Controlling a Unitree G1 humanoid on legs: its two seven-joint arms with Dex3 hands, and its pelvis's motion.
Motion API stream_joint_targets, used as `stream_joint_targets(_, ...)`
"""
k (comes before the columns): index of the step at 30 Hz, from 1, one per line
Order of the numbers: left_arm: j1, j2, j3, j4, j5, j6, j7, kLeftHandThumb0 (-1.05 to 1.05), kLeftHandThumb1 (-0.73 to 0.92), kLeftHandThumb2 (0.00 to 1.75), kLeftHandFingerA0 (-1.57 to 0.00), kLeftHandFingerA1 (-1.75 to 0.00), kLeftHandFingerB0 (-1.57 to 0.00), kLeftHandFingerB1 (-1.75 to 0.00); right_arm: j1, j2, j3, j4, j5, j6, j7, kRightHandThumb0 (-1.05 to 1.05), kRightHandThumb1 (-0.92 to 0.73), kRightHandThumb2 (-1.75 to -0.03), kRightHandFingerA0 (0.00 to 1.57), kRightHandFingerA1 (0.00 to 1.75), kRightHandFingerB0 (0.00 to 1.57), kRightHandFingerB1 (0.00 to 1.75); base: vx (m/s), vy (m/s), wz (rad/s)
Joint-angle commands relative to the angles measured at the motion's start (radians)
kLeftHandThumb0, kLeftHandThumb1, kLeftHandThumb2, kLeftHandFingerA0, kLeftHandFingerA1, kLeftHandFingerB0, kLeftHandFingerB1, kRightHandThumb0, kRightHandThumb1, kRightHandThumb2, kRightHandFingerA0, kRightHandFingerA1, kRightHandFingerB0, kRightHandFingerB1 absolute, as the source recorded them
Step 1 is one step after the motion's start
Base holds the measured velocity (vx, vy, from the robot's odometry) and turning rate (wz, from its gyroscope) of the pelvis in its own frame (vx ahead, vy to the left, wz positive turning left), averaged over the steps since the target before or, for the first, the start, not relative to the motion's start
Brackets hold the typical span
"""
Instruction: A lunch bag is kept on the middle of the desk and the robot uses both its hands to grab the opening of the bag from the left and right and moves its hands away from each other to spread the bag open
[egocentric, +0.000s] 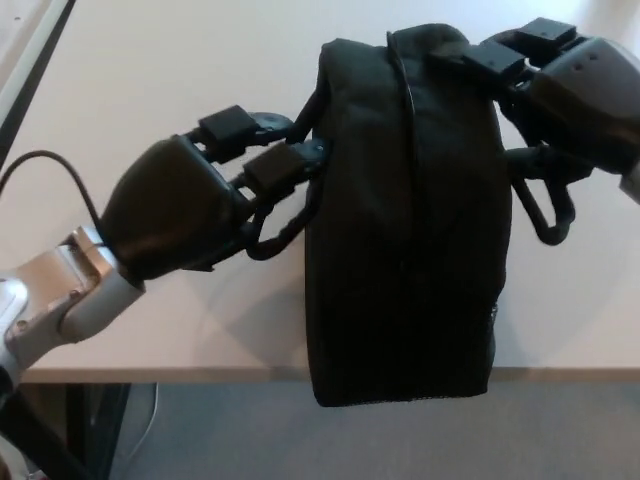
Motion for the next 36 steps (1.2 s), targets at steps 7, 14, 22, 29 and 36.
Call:
stream_joint_targets(7, -0.128, -0.016, -0.257, 0.074, 0.373, 0.090, 0.453, -0.03, 0.53, 0.56, -0.29, -0.36, -0.25, -0.31, -0.131, 0.013, 0.248, 0.111, -0.290, -0.050, -0.147, -0.31, -0.52, -0.56, 0.33, 0.32, 0.13, 0.29, 0.00, 0.000, 0.00)
stream_joint_targets(14, -0.131, -0.008, -0.275, 0.103, 0.347, 0.097, 0.485, 0.03, 0.35, 0.86, -0.19, -0.52, -0.09, -0.48, -0.148, 0.017, 0.305, 0.139, -0.313, -0.053, -0.215, -0.36, -0.57, -0.57, 0.35, 0.32, 0.15, 0.29, 0.00, 0.000, 0.00)
stream_joint_targets(22, -0.135, 0.013, -0.298, 0.120, 0.352, 0.108, 0.523, 0.06, 0.52, 0.58, -0.32, -0.35, -0.20, -0.31, -0.165, 0.022, 0.373, 0.178, -0.339, -0.061, -0.312, -0.44, -0.66, -0.61, 0.38, 0.34, 0.25, 0.31, 0.00, 0.000, 0.00)
stream_joint_targets(29, -0.136, 0.021, -0.315, 0.147, 0.370, 0.106, 0.574, 0.08, 0.49, 0.61, -0.39, -0.38, -0.27, -0.34, -0.173, 0.028, 0.416, 0.219, -0.353, -0.067, -0.353, -0.35, -0.61, -0.59, 0.39, 0.34, 0.31, 0.32, 0.00, 0.000, 0.00)
stream_joint_targets(36, -0.126, 0.063, -0.320, 0.123, 0.379, 0.091, 0.535, 0.06, 0.51, 0.62, -0.31, -0.37, -0.21, -0.32, -0.157, 0.010, 0.425, 0.204, -0.353, -0.073, -0.347, -0.26, -0.56, -0.57, 0.37, 0.32, 0.28, 0.31, 0.00, 0.000, 0.00)
